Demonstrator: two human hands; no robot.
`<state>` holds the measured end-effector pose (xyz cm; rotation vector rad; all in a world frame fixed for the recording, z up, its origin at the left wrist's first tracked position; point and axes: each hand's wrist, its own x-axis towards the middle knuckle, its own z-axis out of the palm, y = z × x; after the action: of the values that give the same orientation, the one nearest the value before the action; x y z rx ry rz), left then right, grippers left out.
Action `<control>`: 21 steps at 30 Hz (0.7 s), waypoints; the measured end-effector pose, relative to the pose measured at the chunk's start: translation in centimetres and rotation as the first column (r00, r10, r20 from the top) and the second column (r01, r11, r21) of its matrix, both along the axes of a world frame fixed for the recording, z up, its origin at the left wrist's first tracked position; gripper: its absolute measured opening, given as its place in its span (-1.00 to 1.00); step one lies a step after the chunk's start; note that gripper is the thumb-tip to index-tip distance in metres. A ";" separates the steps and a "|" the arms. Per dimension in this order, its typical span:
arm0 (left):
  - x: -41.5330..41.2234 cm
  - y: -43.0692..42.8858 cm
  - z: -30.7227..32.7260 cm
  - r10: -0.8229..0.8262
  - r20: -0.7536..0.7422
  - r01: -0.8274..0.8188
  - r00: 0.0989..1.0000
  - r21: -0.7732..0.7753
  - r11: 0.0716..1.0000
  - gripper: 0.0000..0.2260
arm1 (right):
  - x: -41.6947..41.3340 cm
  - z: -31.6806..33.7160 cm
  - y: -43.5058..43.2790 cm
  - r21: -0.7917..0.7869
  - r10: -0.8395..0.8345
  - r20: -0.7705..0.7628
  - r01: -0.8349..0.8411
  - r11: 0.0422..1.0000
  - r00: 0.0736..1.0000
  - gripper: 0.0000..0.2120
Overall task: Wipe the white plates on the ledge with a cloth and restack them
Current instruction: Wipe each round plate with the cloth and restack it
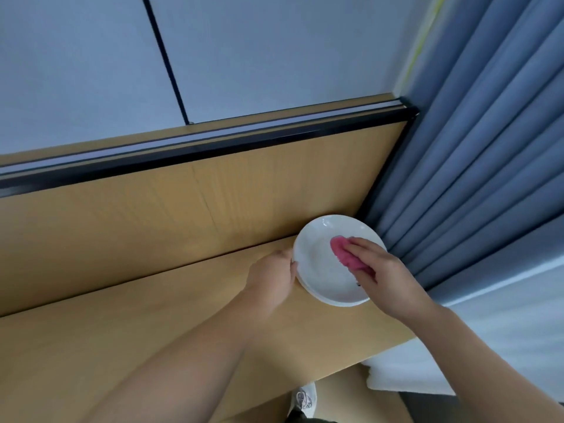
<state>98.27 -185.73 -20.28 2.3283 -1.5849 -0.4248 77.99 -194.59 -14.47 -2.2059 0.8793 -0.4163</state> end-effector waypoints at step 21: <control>-1.3 -5.5 -1.6 0.347 -0.324 -0.313 0.880 0.155 0.937 -0.88 | -0.8 -1.0 -5.1 -0.005 0.024 0.041 -0.023 1.000 0.999 -0.63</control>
<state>96.93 -191.28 -21.86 2.3685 -1.0001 -0.7924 77.14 -199.65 -15.50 -2.2022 0.8303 -0.4516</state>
